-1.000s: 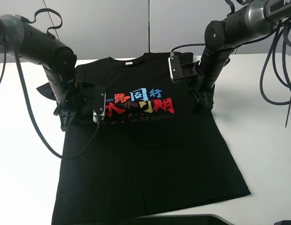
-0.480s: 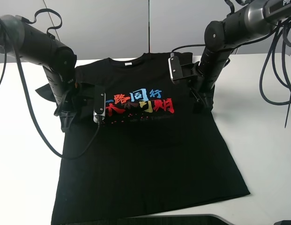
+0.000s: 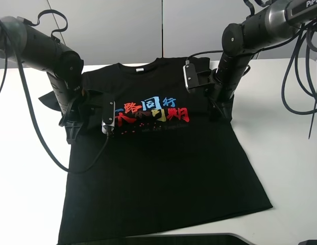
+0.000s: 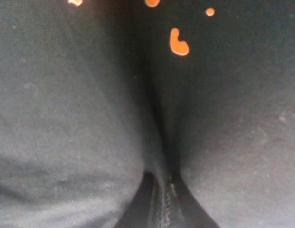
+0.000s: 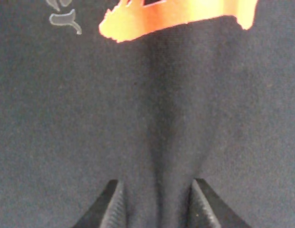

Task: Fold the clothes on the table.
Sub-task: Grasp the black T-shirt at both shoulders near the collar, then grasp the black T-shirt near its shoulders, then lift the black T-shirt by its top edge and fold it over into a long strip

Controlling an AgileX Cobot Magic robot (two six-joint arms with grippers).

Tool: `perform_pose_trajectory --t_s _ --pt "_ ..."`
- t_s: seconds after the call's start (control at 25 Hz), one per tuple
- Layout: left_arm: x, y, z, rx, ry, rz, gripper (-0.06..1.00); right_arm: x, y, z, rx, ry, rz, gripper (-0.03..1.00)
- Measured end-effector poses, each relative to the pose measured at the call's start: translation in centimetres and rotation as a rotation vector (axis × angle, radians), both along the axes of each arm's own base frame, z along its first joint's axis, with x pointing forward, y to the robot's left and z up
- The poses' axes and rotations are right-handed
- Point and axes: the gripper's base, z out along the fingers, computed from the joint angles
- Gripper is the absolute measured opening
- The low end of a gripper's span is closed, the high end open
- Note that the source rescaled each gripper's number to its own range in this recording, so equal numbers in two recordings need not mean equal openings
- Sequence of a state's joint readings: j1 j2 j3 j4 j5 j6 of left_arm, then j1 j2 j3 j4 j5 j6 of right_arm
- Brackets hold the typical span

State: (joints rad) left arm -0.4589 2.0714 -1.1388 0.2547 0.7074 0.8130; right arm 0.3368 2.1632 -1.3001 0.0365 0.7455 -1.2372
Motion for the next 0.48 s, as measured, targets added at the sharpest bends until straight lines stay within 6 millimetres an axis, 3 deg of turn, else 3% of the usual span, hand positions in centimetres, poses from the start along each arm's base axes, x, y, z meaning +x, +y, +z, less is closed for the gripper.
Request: perform_pose_trajectory --t_s 0.28,0.48 --pt "-0.01 0.0 -0.06 0.001 0.002 0.0 0.0 0.14 0.0 0.01 0.0 -0.015 -0.006 0.32" --pt "-0.01 0.0 -0.06 0.001 0.002 0.0 0.0 0.2 -0.05 -0.06 -0.006 -0.021 -0.002 0.02"
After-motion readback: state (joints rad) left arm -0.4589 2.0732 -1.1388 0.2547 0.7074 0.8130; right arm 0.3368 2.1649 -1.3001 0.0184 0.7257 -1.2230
